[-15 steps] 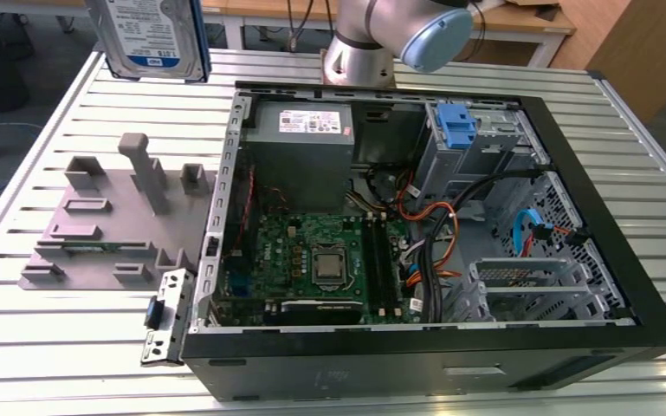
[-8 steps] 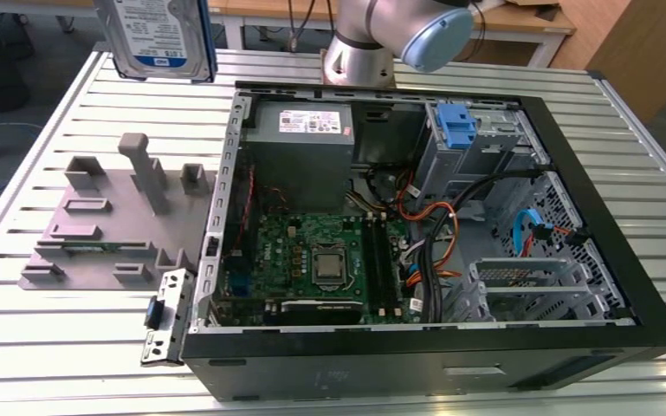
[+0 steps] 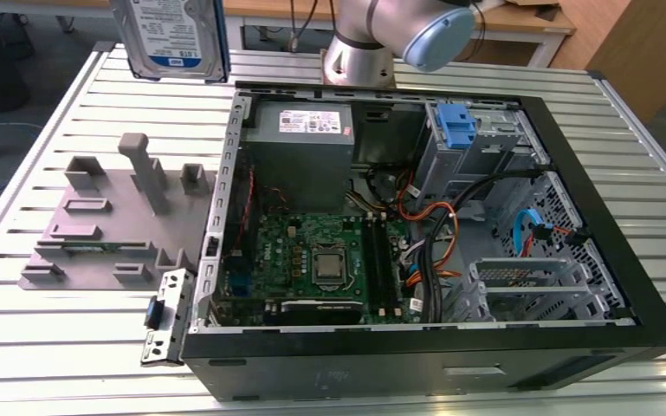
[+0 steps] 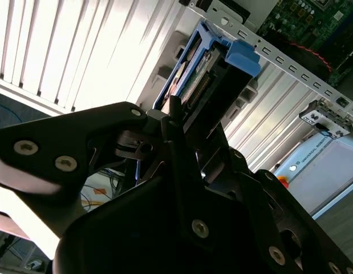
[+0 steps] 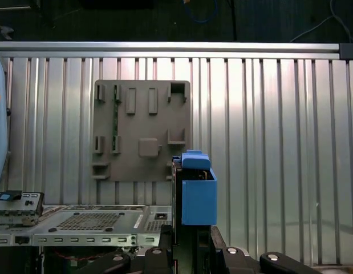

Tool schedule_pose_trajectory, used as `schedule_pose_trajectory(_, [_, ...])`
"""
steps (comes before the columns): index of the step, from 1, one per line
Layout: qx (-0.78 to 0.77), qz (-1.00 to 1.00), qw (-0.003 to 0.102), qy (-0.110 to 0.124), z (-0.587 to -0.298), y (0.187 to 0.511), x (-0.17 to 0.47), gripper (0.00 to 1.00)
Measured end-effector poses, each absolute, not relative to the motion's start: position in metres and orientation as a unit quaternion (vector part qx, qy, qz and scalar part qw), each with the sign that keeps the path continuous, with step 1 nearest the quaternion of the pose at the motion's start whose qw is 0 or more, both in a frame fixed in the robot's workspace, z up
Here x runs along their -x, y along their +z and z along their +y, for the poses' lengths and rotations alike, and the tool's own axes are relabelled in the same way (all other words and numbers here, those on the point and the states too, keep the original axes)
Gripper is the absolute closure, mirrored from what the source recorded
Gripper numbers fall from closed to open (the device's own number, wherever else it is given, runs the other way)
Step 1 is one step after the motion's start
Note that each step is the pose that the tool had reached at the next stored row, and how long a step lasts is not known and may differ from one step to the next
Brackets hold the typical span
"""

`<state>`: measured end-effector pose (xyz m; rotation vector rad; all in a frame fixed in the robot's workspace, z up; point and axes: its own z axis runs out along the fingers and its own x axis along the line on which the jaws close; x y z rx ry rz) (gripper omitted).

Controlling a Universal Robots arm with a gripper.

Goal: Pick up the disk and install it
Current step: 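Pick up the disk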

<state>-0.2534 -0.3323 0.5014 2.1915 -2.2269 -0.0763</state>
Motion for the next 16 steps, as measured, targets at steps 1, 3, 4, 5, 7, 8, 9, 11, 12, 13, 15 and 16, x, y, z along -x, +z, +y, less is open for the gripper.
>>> schedule_pose_trajectory(1, [-0.701,-0.713,0.008,-0.024,-0.332,0.501,0.251,0.65])
schedule_pose_trajectory(3, [-0.701,-0.713,0.008,-0.024,-0.332,0.501,0.247,0.65])
schedule_pose_trajectory(4, [-0.701,-0.713,0.008,-0.024,-0.332,0.501,0.245,0.65])
schedule_pose_trajectory(5, [-0.701,-0.713,0.008,-0.024,-0.332,0.501,0.243,0.65])
schedule_pose_trajectory(7, [-0.701,-0.713,0.008,-0.024,-0.332,0.501,0.239,0.65])
schedule_pose_trajectory(8, [-0.701,-0.713,0.008,-0.024,-0.331,0.501,0.236,0.65])
schedule_pose_trajectory(9, [-0.701,-0.713,0.008,-0.024,-0.331,0.501,0.234,0.65])
schedule_pose_trajectory(11, [-0.701,-0.713,0.008,-0.024,-0.331,0.501,0.228,0.65])
schedule_pose_trajectory(12, [-0.701,-0.713,0.008,-0.024,-0.331,0.501,0.225,0.65])
schedule_pose_trajectory(13, [-0.701,-0.713,0.008,-0.024,-0.331,0.501,0.223,0.65])
schedule_pose_trajectory(15, [-0.701,-0.713,0.008,-0.024,-0.33,0.501,0.217,0.65])
schedule_pose_trajectory(16, [-0.701,-0.713,0.008,-0.024,-0.33,0.501,0.214,0.65])
